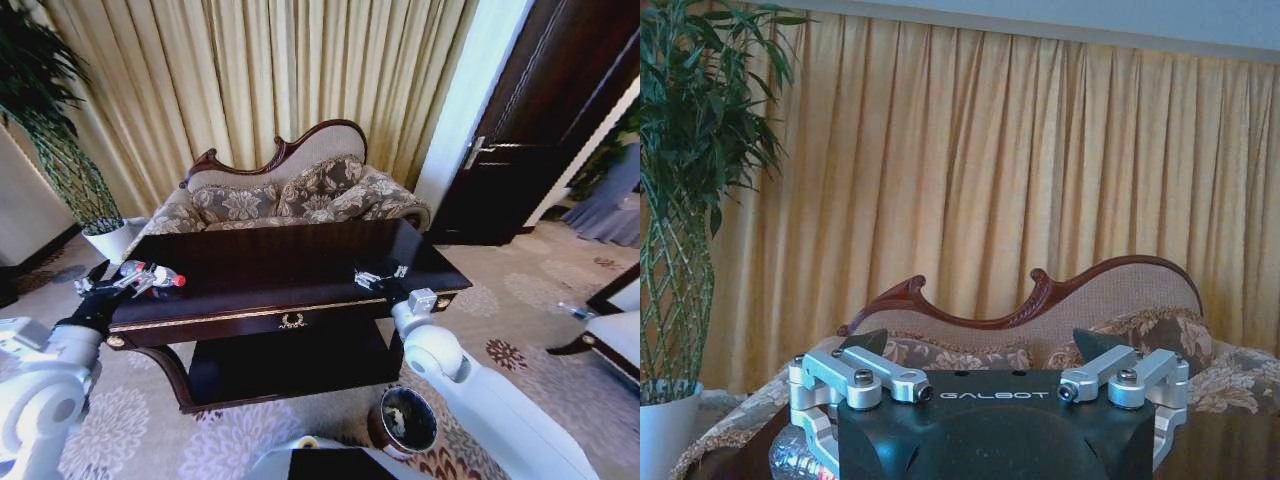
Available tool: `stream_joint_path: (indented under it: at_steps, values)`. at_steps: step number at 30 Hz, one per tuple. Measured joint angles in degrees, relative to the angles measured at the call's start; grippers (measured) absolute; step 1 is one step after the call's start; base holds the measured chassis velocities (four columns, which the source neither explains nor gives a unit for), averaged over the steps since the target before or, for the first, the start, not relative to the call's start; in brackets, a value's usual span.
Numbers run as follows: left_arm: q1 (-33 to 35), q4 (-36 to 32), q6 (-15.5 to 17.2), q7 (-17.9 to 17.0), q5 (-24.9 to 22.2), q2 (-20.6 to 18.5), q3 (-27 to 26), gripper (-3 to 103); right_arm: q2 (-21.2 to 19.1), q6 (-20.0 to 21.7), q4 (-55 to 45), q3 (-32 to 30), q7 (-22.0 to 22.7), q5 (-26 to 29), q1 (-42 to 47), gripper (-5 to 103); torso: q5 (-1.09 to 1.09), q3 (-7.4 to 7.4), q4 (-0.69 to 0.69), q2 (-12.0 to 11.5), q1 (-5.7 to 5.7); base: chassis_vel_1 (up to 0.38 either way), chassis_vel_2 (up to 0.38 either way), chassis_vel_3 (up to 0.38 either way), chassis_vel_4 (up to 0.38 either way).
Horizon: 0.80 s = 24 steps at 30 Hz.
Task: Move to the front of the table and place the trash on the table into the trash bin.
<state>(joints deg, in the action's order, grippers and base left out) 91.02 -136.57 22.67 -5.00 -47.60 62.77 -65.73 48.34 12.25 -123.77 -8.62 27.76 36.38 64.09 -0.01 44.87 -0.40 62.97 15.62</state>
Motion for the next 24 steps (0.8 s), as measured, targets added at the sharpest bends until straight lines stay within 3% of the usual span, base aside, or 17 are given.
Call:
stream_joint_path:
  at_steps: [24]
  values:
    - [-0.42, -0.61, 1.6, 0.56, -0.49, 0.44, 0.4, 100, 0.13, -0.68, 0.49, 0.14, 0.51, -0.01, 0.15, 100, 0.01, 0.01, 0.0, -0.02, 0.02, 0.0, 0.0, 0.0, 0.0]
